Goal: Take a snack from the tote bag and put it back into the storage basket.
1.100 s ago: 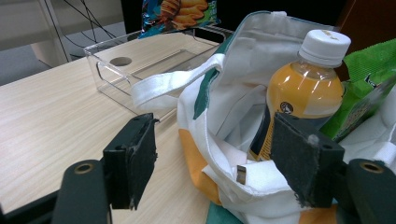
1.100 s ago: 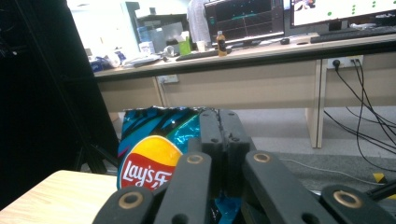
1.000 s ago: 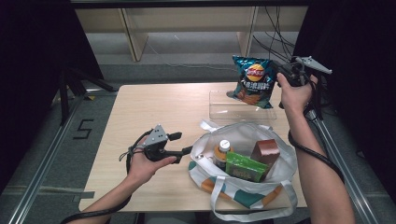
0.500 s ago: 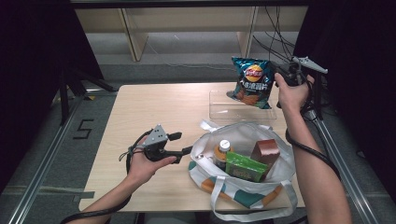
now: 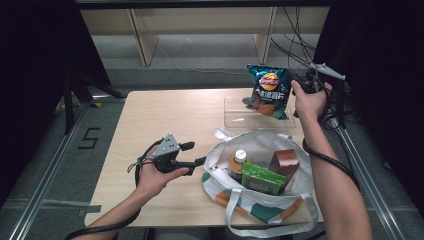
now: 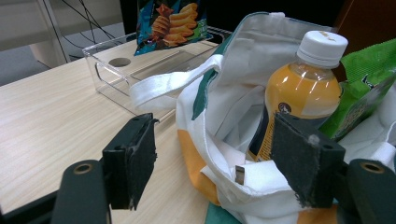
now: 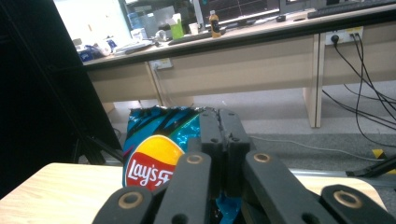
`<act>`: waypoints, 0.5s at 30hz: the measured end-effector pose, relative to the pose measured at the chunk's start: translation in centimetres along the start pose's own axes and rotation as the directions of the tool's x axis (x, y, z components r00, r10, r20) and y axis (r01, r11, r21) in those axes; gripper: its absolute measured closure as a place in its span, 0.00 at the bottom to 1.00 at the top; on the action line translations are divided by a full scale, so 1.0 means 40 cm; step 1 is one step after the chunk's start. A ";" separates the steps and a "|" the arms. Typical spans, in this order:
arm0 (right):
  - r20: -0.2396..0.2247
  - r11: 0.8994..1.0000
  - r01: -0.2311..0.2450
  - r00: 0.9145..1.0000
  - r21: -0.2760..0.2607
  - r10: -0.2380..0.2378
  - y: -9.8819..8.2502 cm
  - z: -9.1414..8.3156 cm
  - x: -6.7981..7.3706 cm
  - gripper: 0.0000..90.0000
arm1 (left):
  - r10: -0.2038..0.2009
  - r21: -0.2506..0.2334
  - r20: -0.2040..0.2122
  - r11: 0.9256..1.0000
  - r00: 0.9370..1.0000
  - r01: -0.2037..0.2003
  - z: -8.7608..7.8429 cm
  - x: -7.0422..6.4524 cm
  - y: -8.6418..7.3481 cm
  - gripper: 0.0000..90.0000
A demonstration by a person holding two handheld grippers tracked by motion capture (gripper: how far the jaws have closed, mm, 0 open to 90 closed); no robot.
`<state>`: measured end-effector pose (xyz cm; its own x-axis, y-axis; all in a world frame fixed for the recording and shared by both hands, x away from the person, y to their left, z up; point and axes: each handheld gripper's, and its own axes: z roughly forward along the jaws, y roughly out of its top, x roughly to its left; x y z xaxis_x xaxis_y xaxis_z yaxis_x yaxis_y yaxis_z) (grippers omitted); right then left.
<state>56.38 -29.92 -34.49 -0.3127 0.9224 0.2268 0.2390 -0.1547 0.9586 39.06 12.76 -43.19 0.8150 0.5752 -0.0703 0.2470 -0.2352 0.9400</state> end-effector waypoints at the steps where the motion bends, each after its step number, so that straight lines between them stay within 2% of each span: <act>1: 0.012 1.000 0.001 1.000 0.012 -0.001 -0.001 0.000 -0.001 1.00 | 0.000 0.000 0.000 1.000 1.000 0.000 0.000 0.000 -0.001 0.34; 4: 0.006 1.000 -0.008 1.000 0.012 0.008 -0.005 0.003 -0.002 1.00 | -0.001 0.000 0.000 1.000 1.000 0.001 0.000 0.000 -0.001 0.34; 6: -0.005 1.000 0.003 1.000 0.015 -0.003 -0.007 0.007 -0.006 1.00 | -0.001 -0.001 0.000 1.000 1.000 0.001 0.000 0.000 -0.001 0.34; 7: 0.012 1.000 -0.017 1.000 0.025 0.017 -0.010 0.010 -0.003 1.00 | 0.000 -0.001 0.000 1.000 1.000 0.000 0.000 0.001 -0.001 0.34; 8: 0.009 0.999 -0.023 1.000 0.037 0.023 -0.010 0.010 -0.002 1.00 | -0.001 -0.001 0.000 1.000 1.000 0.001 0.000 0.001 -0.001 0.34; 9: -0.002 1.000 -0.006 1.000 0.030 0.006 -0.012 0.014 -0.006 1.00 | 0.000 0.001 0.000 1.000 1.000 0.000 0.000 0.001 -0.001 0.34; 15: 0.015 0.998 -0.034 0.999 0.049 0.033 -0.017 0.020 -0.006 1.00 | 0.002 0.002 -0.002 1.000 1.000 -0.002 -0.002 0.001 -0.002 0.34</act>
<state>57.04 -29.75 -35.33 -0.2905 0.9220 0.2560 0.2940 -0.1686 0.9408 39.05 12.86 -43.23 0.8147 0.5759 -0.0677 0.2464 -0.2381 0.9395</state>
